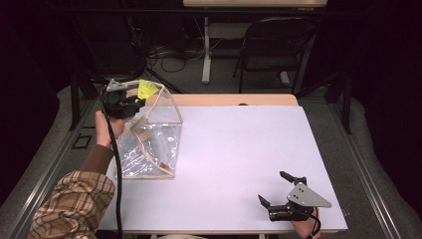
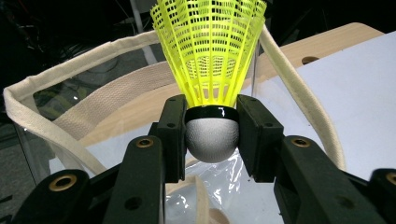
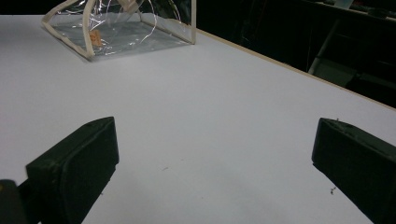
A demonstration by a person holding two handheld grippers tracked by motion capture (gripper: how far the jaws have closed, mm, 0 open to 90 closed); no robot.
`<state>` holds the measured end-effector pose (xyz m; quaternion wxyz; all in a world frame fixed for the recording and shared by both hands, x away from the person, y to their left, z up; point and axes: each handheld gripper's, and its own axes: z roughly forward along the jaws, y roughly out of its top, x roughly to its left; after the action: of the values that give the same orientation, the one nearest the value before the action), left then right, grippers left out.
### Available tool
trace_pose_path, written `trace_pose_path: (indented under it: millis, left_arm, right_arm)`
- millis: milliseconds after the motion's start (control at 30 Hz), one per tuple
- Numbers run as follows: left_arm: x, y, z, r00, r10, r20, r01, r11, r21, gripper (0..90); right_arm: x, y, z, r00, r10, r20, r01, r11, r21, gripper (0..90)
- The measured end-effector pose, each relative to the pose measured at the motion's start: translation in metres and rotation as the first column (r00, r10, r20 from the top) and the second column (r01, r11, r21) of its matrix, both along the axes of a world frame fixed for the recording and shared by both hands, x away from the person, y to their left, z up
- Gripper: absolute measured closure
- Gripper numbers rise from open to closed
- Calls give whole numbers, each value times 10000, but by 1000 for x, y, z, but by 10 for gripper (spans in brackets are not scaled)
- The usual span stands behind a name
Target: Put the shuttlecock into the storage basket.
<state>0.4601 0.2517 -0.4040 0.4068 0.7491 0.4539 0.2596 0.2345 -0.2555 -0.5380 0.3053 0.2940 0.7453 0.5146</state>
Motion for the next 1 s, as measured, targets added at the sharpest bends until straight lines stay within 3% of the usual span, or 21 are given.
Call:
trace_pose_path:
  millis: [1000]
  left_arm:
    - [6,-3,-6,9978,-227,-623,234,9997,102,648]
  right_arm:
    - [0,1,0,10000,45,4,-45,10000,-43,0]
